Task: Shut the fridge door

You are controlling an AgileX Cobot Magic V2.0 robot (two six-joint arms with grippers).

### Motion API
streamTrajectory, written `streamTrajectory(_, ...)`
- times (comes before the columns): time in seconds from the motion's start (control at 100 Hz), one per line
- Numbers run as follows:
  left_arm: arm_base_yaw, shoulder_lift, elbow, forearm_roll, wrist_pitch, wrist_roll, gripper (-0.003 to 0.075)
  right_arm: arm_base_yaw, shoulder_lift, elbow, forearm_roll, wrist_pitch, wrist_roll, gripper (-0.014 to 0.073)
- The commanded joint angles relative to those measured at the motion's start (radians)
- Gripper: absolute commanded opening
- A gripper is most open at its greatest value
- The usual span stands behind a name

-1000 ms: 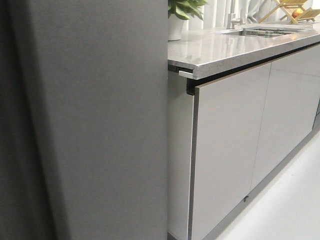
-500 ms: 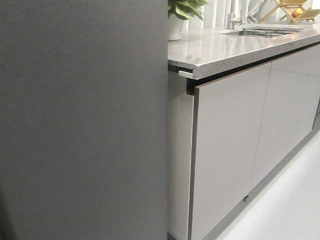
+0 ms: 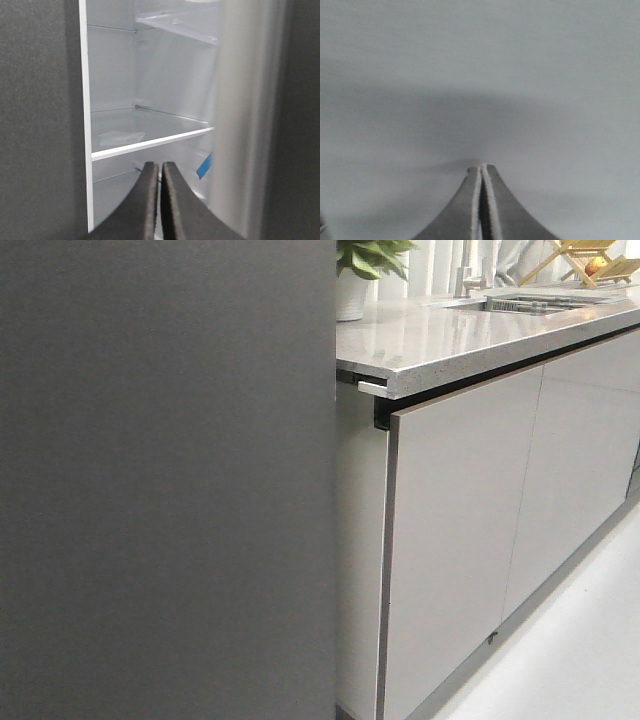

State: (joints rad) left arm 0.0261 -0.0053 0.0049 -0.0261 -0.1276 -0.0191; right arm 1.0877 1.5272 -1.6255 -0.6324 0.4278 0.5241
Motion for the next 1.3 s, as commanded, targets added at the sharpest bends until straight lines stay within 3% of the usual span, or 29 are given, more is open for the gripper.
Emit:
streamTrajectory(0.0,-0.001,-0.011,0.035,-0.004,-0.072,-0.004,-0.0020,-0.039,-0.013,-0.027,-0.017,-0.109,-0.012,-0.0073)
streamTrajectory(0.56,-0.001,-0.011,0.035,-0.004,-0.072,-0.004,-0.0020,-0.119,0.184,-0.080,-0.005,-0.333,-0.012,-0.0073)
streamTrajectory(1.02,-0.001,-0.011,0.035,-0.004,-0.072,-0.004,-0.0020,-0.155,0.412,-0.304,0.009,-0.297,-0.012,-0.0073)
streamTrajectory(1.29,-0.001,-0.011,0.035,-0.004,-0.072,-0.004,-0.0020,-0.176,0.354,-0.306,-0.033,-0.170,-0.012,-0.0073)
